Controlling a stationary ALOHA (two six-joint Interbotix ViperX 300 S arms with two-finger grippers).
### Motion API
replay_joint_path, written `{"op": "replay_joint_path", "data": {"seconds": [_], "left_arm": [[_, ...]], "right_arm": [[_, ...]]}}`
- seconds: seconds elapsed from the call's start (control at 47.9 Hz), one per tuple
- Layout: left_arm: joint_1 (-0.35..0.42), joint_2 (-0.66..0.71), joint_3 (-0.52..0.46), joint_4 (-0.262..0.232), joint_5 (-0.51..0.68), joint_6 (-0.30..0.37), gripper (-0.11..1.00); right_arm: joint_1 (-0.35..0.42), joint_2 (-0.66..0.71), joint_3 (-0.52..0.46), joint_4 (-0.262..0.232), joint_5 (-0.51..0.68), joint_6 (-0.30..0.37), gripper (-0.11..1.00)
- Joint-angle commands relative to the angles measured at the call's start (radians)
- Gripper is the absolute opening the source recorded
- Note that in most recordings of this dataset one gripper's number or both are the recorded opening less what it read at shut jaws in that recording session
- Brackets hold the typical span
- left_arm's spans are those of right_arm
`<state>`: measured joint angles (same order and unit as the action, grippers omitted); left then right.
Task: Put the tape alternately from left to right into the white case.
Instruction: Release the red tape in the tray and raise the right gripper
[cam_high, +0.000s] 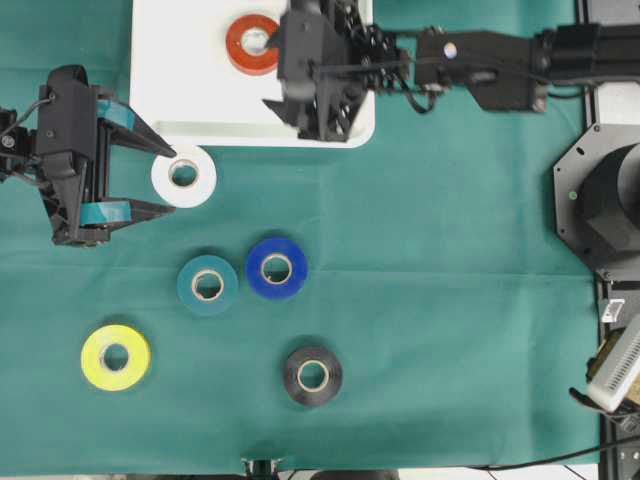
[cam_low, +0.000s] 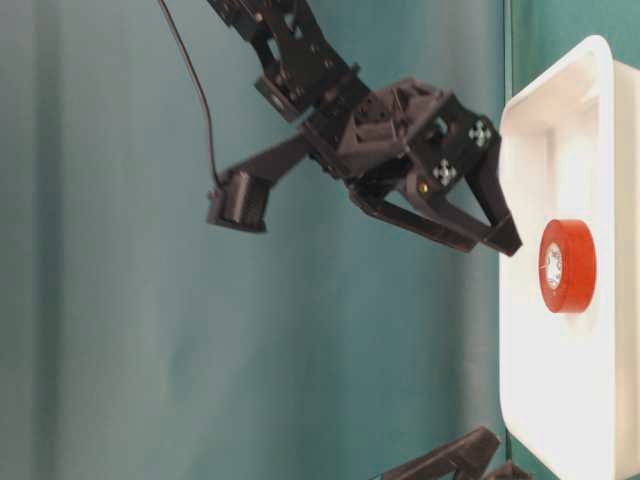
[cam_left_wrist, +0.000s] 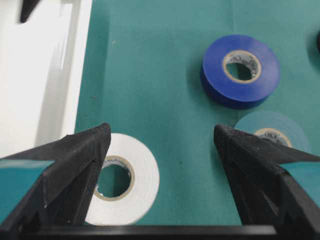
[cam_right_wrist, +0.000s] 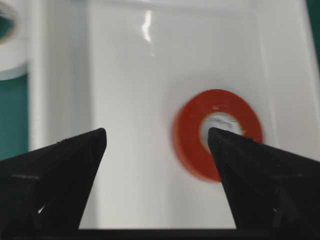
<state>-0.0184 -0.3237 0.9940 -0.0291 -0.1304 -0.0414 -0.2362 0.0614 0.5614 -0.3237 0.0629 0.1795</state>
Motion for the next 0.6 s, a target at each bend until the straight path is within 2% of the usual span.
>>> {"op": "replay_joint_path", "data": {"seconds": [0.0, 0.584], "left_arm": [[0.0, -0.008, -0.014, 0.0, -0.005, 0.002, 0.91], [0.0, -0.009, -0.017, -0.002, -0.005, 0.0, 0.91]], "right_arm": [[0.031, -0.058, 0.011, -0.002, -0.009, 0.002, 0.84], [0.207, -0.184, 0.144, -0.002, -0.009, 0.003, 0.84]]}}
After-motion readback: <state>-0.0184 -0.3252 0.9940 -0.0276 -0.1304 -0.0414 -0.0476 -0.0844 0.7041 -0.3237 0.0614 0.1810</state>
